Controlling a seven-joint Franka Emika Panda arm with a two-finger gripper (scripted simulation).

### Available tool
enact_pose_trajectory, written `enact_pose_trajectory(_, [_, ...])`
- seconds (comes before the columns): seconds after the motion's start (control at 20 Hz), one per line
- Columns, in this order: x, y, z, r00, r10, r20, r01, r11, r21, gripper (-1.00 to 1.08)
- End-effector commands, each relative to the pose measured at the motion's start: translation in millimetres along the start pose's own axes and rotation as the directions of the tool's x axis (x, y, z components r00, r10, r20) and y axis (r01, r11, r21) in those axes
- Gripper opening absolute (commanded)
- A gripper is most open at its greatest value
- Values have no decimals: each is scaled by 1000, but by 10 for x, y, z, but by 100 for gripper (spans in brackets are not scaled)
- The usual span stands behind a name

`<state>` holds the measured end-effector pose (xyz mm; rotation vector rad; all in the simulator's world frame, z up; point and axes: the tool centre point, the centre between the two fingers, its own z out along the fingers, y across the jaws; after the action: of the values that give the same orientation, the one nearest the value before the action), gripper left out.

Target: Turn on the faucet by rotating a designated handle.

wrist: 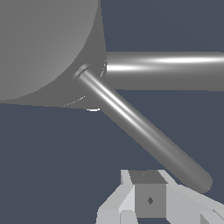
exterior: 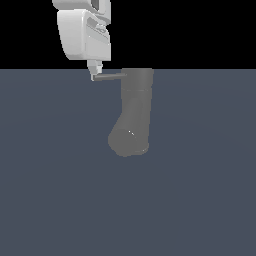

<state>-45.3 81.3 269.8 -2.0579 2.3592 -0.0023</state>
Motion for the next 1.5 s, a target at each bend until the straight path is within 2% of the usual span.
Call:
enact_pose_trajectory(0.0, [160, 61, -1, 1000, 17, -5, -17, 1000, -5, -100])
enact_pose_trajectory(0.85, [566, 471, -12, 1000, 16, -7, -16, 1000, -8, -100])
enact_pose_trajectory(0.9, [566, 471, -12, 1000, 16, -7, -16, 1000, -8, -100])
enact_pose_trajectory(0.95, [456, 442, -4, 1000, -1, -5, 1, 1000, -5, -100])
enact_pose_trajectory(1.45, [1060, 425, -11, 1000, 8, -6, -8, 1000, -7, -100])
